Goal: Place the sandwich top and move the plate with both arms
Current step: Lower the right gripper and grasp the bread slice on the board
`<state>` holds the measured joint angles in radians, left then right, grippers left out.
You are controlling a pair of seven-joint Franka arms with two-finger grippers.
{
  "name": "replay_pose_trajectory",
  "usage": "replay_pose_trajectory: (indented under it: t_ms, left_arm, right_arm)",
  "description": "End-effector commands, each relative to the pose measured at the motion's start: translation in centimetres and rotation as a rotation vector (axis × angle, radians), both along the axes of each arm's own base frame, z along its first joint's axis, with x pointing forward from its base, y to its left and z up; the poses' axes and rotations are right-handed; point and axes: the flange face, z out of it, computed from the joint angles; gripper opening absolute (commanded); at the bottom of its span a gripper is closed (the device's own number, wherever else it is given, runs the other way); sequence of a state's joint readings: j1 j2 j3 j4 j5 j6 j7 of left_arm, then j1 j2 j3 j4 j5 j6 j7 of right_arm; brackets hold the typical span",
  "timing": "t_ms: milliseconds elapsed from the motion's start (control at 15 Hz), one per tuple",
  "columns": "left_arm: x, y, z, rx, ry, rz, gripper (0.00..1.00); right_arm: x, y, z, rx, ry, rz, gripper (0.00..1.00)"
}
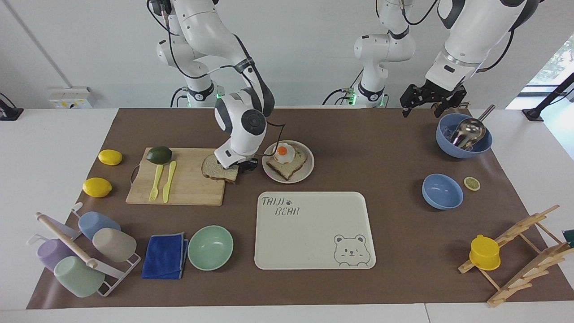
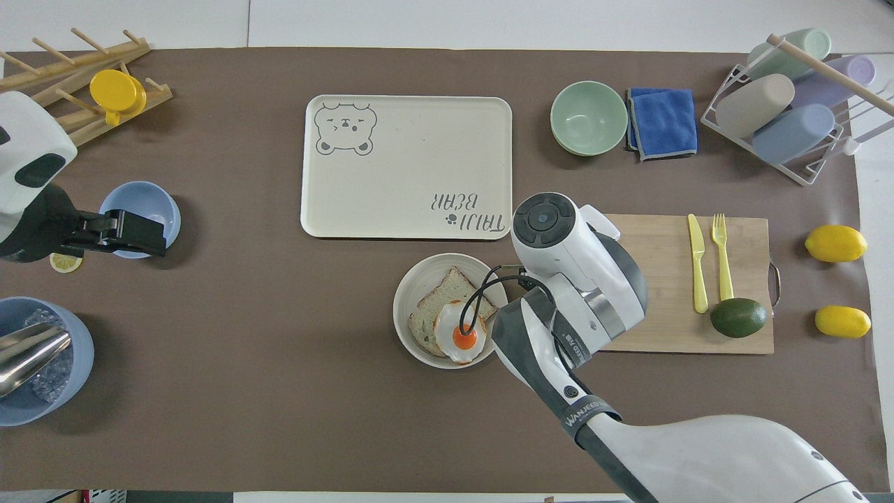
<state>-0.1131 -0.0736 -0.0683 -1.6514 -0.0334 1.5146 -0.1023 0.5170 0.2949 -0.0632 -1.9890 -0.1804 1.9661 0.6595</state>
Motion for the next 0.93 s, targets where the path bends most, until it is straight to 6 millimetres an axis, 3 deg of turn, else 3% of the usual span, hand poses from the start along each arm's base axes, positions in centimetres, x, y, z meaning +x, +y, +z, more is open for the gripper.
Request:
replay_pose_trajectory:
  t_ms: [0,467,867]
  left_arm:
    - [-0.4,0.3,0.1,-0.002,0.008,-0.001,1.00]
    - [-0.4,0.3,0.1,-0.004,0.008,-0.001,1.00]
    - [-0.4,0.3,0.2,-0.003,0.006,-0.002,1.00]
  right_arm:
    - [-0.7,-0.5,0.2,-0.016,0.001,0.023,0.70]
    - [-1.0,0.4,0.3,-0.063,0.003,0.092,0.70]
    - [-1.6,2.6,0.0,-0.103,0.007,0.151,0.69]
